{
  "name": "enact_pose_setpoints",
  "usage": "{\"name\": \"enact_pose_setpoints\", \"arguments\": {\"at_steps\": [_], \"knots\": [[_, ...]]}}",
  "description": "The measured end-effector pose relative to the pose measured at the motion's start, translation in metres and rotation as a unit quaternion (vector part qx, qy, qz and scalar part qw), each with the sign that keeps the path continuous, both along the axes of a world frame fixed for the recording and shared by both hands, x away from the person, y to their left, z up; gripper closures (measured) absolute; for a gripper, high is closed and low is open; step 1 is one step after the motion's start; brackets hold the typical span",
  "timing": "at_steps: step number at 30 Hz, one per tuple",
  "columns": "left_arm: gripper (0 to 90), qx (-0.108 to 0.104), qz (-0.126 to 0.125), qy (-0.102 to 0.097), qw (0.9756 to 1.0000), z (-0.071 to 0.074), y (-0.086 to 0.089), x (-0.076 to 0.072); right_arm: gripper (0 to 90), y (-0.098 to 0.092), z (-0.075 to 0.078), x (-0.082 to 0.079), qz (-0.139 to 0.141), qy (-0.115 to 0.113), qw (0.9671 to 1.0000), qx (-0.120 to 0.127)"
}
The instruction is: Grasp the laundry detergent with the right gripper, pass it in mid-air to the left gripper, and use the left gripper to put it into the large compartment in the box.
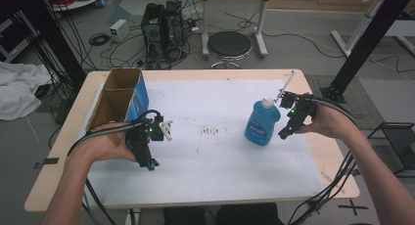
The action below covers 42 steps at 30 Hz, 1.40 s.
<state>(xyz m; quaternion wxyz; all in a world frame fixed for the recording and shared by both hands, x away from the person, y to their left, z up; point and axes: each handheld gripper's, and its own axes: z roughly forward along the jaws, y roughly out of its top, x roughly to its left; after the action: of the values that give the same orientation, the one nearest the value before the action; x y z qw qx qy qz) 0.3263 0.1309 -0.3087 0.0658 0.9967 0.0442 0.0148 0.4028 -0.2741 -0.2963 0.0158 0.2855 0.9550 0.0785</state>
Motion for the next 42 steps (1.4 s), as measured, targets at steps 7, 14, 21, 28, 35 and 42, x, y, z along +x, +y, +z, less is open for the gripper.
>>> {"name": "enact_pose_setpoints", "arguments": {"at_steps": [7, 14, 21, 28, 35, 42], "knots": [[16.9, -0.001, 0.0, -0.002, 1.0, 0.001, 0.0, 0.0, 12.3, 0.004, 0.0, -0.003, -0.016, -0.022, 0.9989, 0.039], [16.9, 0.0, 0.0, -0.003, 1.0, 0.0, -0.001, 0.0, 12.3, 0.003, -0.003, -0.005, -0.037, -0.043, 0.9957, 0.074], [16.9, 0.0, -0.004, 0.002, 1.0, -0.001, -0.003, 0.0, 12.3, 0.002, -0.009, -0.004, -0.046, -0.066, 0.9908, 0.108], [16.9, 0.002, -0.001, 0.001, 1.0, -0.003, -0.003, 0.0, 12.3, 0.0, -0.021, -0.001, -0.052, -0.078, 0.9859, 0.138], [16.9, -0.001, -0.001, 0.002, 1.0, -0.004, -0.003, 0.0, 12.3, 0.002, -0.027, -0.001, -0.053, -0.092, 0.9808, 0.164], [16.9, -0.002, 0.0, 0.004, 1.0, -0.005, -0.002, 0.0, 12.3, 0.003, -0.037, 0.0, -0.058, -0.1, 0.9768, 0.18]]}}
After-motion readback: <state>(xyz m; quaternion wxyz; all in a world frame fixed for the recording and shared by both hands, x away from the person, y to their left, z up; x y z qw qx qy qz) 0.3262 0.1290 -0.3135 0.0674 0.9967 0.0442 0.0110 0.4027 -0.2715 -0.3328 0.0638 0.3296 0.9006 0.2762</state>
